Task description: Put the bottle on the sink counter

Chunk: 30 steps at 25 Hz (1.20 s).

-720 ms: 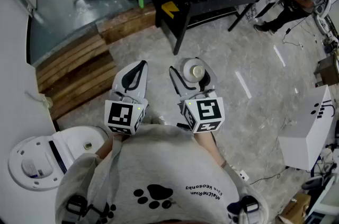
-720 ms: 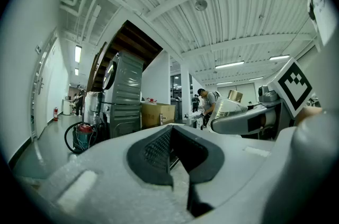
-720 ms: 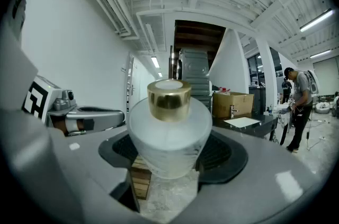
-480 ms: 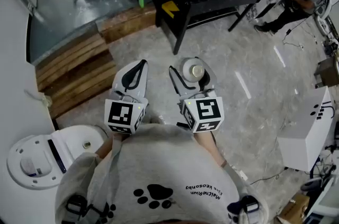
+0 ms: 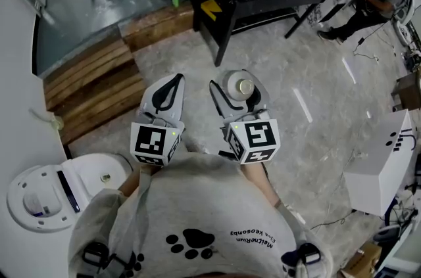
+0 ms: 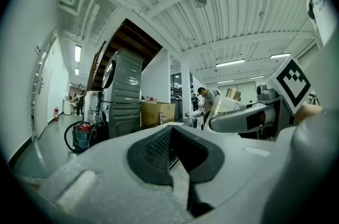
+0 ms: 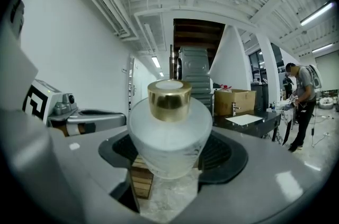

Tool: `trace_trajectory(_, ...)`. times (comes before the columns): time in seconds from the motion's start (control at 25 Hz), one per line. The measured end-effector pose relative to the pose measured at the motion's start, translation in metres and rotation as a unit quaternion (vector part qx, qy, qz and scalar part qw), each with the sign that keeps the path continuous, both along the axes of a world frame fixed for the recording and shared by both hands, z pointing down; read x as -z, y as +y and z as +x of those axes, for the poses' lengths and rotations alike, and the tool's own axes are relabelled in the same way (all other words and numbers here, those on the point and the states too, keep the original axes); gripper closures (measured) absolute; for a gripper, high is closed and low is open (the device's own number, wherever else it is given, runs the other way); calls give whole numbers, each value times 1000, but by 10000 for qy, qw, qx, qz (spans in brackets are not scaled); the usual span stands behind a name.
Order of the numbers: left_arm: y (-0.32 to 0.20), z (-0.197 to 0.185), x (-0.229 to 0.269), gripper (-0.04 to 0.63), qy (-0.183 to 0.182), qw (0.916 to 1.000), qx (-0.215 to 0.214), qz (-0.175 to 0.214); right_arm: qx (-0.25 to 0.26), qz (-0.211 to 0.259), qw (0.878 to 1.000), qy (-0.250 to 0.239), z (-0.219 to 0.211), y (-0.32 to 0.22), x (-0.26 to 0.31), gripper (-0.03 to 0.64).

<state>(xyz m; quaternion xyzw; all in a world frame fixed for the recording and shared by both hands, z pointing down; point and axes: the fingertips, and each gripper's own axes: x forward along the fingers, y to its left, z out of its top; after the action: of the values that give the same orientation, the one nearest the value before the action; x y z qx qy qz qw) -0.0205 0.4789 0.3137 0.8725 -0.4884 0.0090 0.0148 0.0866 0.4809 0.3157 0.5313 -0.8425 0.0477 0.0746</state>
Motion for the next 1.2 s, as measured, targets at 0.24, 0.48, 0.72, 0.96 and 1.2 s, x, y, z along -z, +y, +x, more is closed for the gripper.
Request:
trace_trajectory(0.24,-27,-3,-4,592,-15,10000,16,-26,99,-33,9999,27,-8,-25,-3,284)
trace_trajectory(0.48,-81,-6,-15,592,81,9999,-93,-85,67,-82,9999,107,-16,-78,-13,284)
trace_trajectory(0.72,-169,-16,-15,592,84,9998,-198,1,11,-71,9999,98,-29,-164,-16,284)
trace_trajectory(0.96,-246,-28,-8,592,72,9994,-316,108,-158,-29,9999,55,-37,-237,-11,284)
trace_trajectory(1.2,-293,-32,-8,592,75,9989,-460,107,-382,-59,9993,16,-35,-283,-14,284)
